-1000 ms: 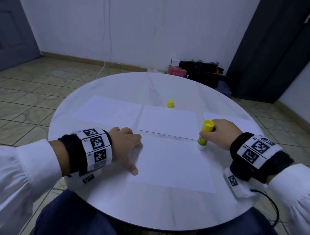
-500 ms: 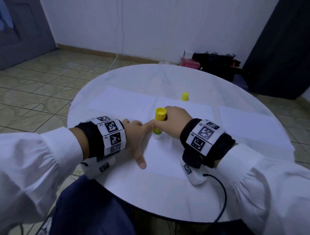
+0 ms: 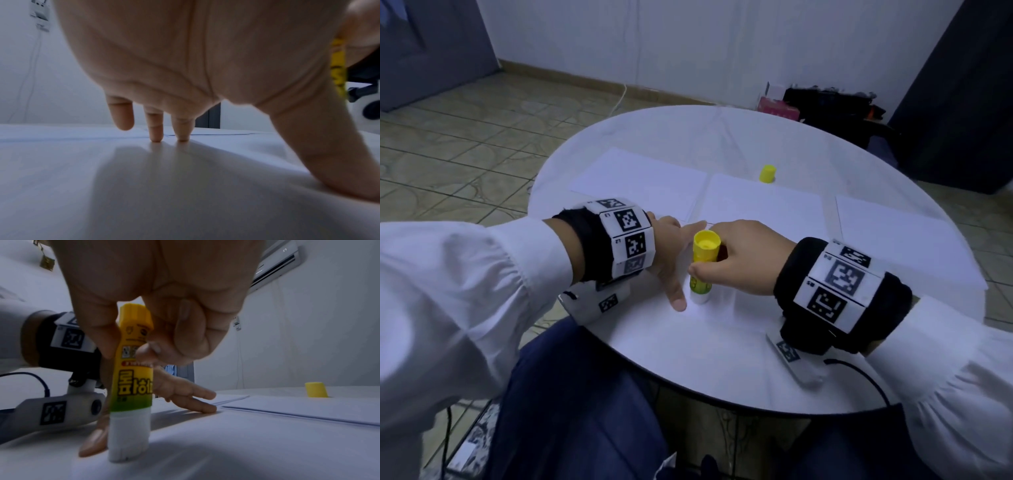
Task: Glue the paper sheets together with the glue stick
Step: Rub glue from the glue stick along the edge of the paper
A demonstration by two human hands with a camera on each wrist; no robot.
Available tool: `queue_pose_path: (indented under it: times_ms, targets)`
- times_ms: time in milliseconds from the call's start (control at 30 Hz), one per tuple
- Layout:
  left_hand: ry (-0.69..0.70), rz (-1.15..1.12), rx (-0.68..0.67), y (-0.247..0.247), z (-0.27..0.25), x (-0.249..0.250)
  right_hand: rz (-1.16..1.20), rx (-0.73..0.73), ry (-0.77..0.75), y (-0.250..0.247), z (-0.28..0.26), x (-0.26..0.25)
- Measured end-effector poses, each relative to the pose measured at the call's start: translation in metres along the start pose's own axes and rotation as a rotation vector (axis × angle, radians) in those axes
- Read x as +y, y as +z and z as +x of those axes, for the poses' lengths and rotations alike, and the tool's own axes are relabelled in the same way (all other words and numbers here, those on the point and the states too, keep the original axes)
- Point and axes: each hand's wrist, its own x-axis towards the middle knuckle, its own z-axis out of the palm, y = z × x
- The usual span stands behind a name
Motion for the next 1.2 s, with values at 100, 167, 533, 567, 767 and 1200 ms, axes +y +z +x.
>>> queue_pose_path:
  times_ms: [100, 167, 533, 567, 767, 1200]
  targets:
    - [-0.056, -0.017, 0.031, -0.001, 0.004, 0.000, 0.018, -0.011, -0.011, -0.001, -0.009, -0.001]
    - [-0.095, -0.001, 0.024, -0.004, -0.003, 0.004, -0.005, -0.012, 0.000, -0.002, -0.015, 0.002]
    - [-0.179, 0.076, 0.018, -0.011, -0.017, 0.016, 0.005, 0.031, 0.220, -0.026, -0.077, 0.059]
    - [-0.176, 0.076, 0.020, -0.011, -0.017, 0.017, 0.003, 0.031, 0.235, -0.029, -0.083, 0.064]
    - [-0.141, 0.109, 0.031, -0.009, -0.002, 0.015, 0.011, 0.048, 0.310, -0.039, -0.108, 0.085]
    - [-0.027, 0.291, -0.026, -0.018, -0.012, 0.029, 0.060, 0.321, 0.609, -0.057, -0.047, 0.123]
